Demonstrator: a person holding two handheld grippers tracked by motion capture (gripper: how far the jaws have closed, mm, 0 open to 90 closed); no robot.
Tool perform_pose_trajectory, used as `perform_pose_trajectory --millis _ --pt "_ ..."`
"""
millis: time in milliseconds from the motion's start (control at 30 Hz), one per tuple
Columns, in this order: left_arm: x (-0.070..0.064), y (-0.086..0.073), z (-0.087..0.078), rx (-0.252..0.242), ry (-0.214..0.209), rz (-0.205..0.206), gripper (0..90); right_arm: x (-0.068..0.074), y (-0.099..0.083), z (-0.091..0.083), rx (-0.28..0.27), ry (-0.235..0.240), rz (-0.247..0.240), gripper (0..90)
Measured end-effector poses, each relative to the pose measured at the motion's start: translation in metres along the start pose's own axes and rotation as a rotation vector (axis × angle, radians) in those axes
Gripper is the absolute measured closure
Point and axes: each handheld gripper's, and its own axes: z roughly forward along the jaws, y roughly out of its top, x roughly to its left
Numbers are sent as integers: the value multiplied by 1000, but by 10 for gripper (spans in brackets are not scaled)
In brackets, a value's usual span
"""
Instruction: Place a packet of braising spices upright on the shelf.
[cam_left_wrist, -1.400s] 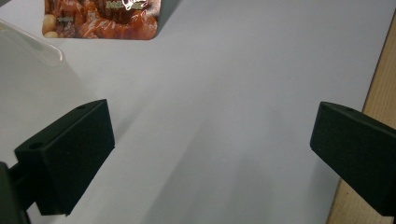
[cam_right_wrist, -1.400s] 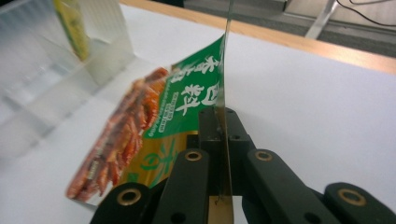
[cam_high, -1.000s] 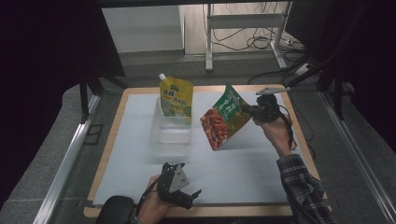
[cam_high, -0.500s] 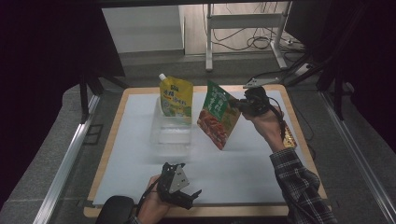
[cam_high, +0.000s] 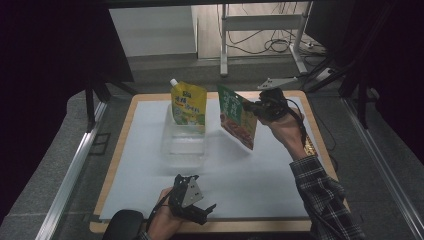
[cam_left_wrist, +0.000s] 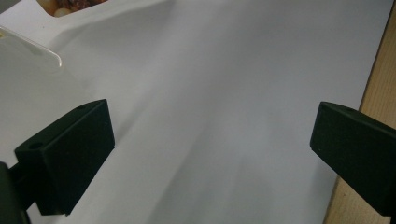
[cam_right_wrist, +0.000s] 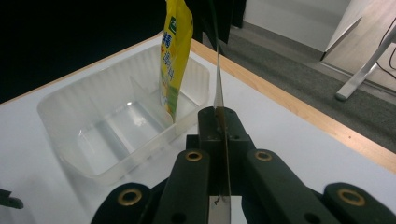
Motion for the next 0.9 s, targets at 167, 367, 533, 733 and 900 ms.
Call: perform_pose_trajectory --millis 167,367,533,733,900 --pt "0 0 0 -5 -2 -8 0 2 3 -8 -7 27 -13 894" --pt "0 0 0 -10 -8 -17 0 10 10 -17 -27 69 -23 894" --pt "0 0 0 -12 -9 -19 0 14 15 -20 -35 89 -29 894" --pt "0 0 1 -10 -10 -16 0 18 22 -22 -43 125 -41 894" --pt "1 -1 1 -21 -43 -29 0 20 30 -21 -49 157 -46 894"
